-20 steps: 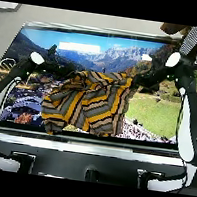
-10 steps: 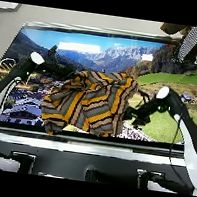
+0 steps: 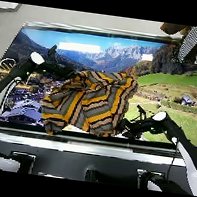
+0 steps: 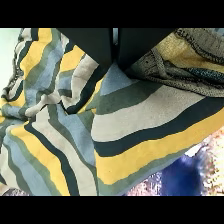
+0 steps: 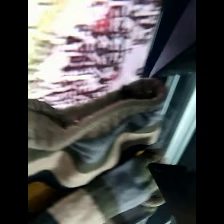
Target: Fold the clothes and pants, and hang the long-sleeved shirts on hangers.
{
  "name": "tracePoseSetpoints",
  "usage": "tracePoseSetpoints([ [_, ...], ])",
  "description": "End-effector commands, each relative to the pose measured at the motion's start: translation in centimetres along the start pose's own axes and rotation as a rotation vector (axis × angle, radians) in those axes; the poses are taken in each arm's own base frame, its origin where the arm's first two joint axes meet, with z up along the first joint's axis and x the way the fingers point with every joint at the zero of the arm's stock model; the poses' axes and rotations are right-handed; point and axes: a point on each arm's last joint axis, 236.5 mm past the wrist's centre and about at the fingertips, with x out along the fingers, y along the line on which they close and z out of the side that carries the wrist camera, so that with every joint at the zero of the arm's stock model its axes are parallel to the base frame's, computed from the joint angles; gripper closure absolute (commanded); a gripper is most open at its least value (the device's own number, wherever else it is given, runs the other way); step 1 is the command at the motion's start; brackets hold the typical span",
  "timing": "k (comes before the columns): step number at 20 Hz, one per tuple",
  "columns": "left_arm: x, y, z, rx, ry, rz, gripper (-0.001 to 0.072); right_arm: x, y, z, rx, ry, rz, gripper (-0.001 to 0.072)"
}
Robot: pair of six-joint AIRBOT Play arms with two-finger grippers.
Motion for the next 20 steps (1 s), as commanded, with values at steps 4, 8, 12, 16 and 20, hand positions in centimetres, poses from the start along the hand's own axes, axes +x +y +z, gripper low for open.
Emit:
tracePoseSetpoints([
  [4,0.1,0.0,0.6,-0.001,-0.024,-0.001,0.0679,0.4,1.0,2.8,0.079,-0.138,0.076,0.0210],
  [8,0.1,0.0,0.9,-0.001,-0.037,-0.002,0.0680,0.4,1.4,2.2,0.079,-0.111,0.091,0.0394],
  [12,-0.1,0.2,1.0,-0.005,-0.037,-0.001,0.0677,0.1,2.5,1.9,0.067,-0.105,0.135,0.0676],
  [16,-4.0,4.0,2.5,-0.064,-0.033,0.037,-0.0013,-1.0,3.5,2.0,0.057,-0.139,0.151,0.0676],
  [20,-11.2,12.2,1.6,-0.147,-0.047,0.183,-0.0013,-1.3,3.8,0.8,0.030,-0.105,0.151,0.0676],
])
